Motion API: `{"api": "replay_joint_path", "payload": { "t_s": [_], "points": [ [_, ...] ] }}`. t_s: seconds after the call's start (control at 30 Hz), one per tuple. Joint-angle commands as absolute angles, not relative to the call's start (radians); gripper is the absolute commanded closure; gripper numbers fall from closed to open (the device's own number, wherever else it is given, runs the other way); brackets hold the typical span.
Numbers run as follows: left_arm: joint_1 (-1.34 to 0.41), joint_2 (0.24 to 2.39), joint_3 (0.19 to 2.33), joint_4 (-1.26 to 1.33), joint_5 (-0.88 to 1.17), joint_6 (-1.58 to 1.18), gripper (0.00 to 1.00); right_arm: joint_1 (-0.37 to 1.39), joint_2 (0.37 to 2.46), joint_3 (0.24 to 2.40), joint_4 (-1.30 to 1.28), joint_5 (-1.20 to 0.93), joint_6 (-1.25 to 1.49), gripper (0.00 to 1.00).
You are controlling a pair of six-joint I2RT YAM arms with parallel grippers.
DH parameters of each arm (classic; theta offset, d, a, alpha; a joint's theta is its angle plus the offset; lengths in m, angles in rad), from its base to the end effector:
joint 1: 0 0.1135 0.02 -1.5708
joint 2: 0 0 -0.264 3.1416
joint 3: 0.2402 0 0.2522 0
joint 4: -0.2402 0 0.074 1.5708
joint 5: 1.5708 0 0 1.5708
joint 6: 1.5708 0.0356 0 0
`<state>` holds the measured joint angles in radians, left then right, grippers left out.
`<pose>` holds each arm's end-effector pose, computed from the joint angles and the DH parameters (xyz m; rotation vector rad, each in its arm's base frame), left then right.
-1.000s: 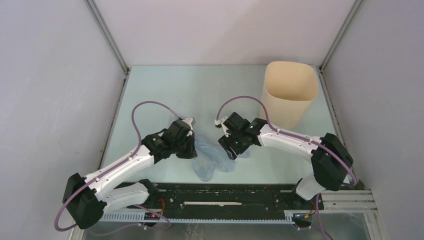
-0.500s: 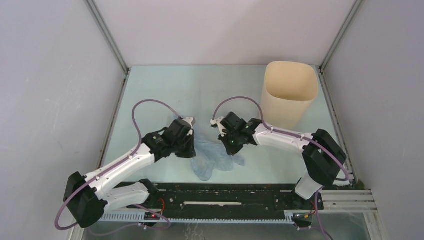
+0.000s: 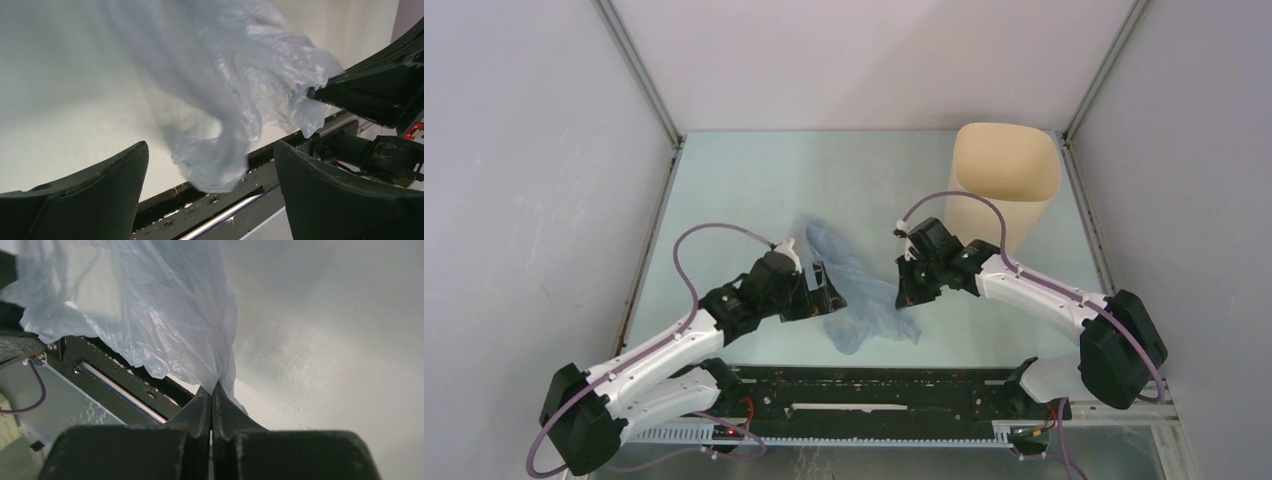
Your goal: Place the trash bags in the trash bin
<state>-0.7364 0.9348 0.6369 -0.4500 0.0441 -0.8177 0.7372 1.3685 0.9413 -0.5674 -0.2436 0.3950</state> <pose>0.1436 -0.1323 0.2368 -0.0766 2.4672 -0.7940 0.1970 0.1905 0.2342 -0.5553 2.6398 0.7070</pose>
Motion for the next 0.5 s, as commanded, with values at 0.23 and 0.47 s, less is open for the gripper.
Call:
{"api": "replay_joint_path", "payload": {
  "t_s": [0.23, 0.47],
  "points": [
    [-0.743, 0.944, 0.326, 0.037, 0.219, -1.108, 0.0, 0.695, 1.246, 0.821, -0.496, -0.353, 0.548, 0.93],
    [-0.749, 1.04, 0.368, 0.028, 0.215, -1.067, 0.51, 0.694, 1.188, 0.782, -0.522, -0.354, 0.525, 0.59]
  ]
}}
